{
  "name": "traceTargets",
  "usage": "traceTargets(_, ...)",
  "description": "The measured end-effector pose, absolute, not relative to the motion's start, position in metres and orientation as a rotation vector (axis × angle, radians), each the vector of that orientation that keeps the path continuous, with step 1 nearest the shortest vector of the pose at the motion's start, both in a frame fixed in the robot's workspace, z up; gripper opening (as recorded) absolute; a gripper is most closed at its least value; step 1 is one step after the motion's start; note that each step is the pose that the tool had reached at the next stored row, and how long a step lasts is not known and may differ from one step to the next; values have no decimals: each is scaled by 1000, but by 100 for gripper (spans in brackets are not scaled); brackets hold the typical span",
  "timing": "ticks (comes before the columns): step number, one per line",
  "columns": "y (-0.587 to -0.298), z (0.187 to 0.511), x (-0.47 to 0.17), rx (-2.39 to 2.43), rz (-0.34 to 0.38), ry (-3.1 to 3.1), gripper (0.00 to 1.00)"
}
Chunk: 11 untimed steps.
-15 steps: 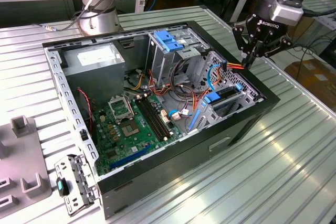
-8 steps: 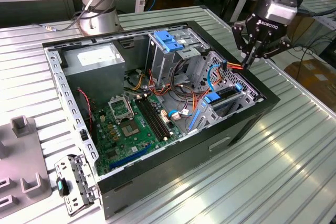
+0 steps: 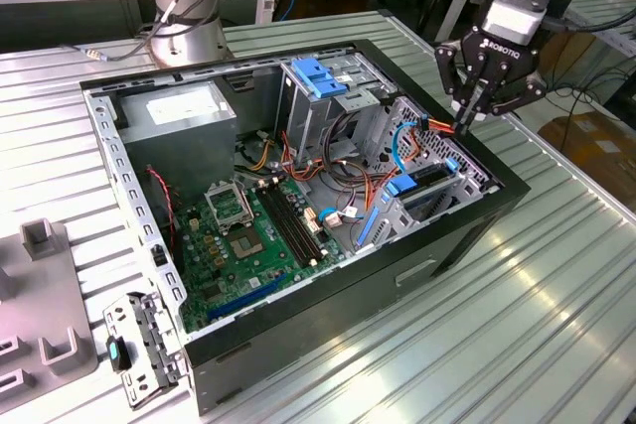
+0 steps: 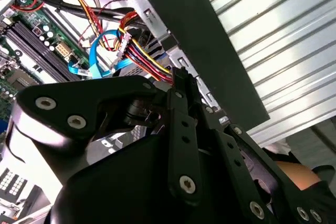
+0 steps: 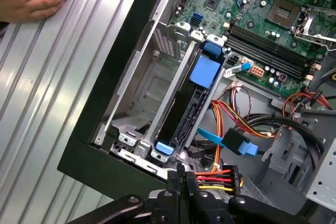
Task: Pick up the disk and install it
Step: 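Insert the first disk wire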
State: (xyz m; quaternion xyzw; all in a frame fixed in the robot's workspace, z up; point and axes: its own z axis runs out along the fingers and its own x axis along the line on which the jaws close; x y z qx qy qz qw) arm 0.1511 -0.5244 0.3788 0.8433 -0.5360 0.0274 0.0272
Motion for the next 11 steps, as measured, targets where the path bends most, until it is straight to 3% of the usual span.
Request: traceTargets(11,-524,377,147,2487,79,-1821,16)
